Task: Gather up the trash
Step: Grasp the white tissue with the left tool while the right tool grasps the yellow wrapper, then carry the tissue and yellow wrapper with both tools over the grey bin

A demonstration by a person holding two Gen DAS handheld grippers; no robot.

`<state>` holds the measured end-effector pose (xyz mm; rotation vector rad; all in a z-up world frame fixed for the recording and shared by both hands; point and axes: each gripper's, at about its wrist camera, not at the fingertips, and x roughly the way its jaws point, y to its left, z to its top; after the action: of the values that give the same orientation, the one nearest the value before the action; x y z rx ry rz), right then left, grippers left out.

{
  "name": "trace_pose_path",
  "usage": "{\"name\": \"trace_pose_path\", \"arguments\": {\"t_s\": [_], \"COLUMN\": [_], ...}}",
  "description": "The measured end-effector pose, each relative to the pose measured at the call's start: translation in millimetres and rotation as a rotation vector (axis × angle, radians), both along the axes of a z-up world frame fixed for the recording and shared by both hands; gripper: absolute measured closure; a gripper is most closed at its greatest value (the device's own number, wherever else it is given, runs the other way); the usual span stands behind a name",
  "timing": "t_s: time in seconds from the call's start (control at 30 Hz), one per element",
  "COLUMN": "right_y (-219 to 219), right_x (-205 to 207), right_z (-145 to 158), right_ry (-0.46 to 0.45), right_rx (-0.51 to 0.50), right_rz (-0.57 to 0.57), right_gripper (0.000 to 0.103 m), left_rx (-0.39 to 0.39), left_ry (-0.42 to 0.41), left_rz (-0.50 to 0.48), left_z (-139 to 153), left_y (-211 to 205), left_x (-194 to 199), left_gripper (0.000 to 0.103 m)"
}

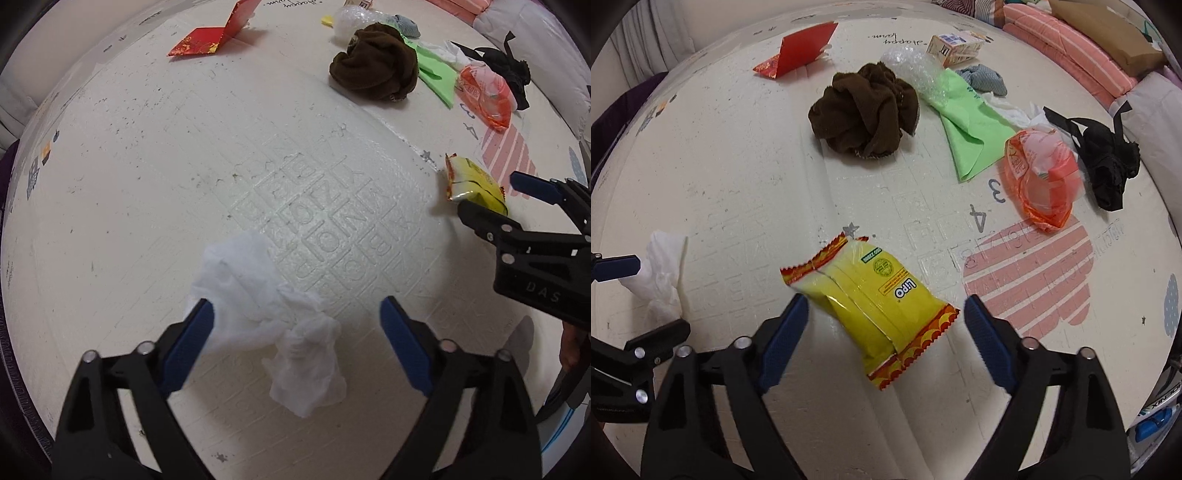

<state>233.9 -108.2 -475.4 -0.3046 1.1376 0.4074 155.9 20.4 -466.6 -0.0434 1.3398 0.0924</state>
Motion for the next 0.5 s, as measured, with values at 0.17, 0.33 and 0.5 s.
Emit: {"name": "trace_pose_path", "arguments": {"t_s": [0.17,0.33,0.5], "right_y": [-1,-10,-18], "right_x": [2,3,-2], "right_z": [-3,9,32], "right_ry": [-0.023,-0.035,-0.068], "right_rx": [-0.014,0.03,0.062], "right_rz": [0.025,0.004,-0.027], "right_gripper": [0.057,0.06,0.06], "left_rx": [-0.022,-0.03,-0.029], "left_ry": [0.021,-0.027,-0.064], "left_rz": [-0.004,-0.037,-0.056], "left_z": [-10,5,30], "left_y": [-3,-9,-11], "left_x": [5,10,14], "left_gripper": [0.068,0.07,0.07]}}
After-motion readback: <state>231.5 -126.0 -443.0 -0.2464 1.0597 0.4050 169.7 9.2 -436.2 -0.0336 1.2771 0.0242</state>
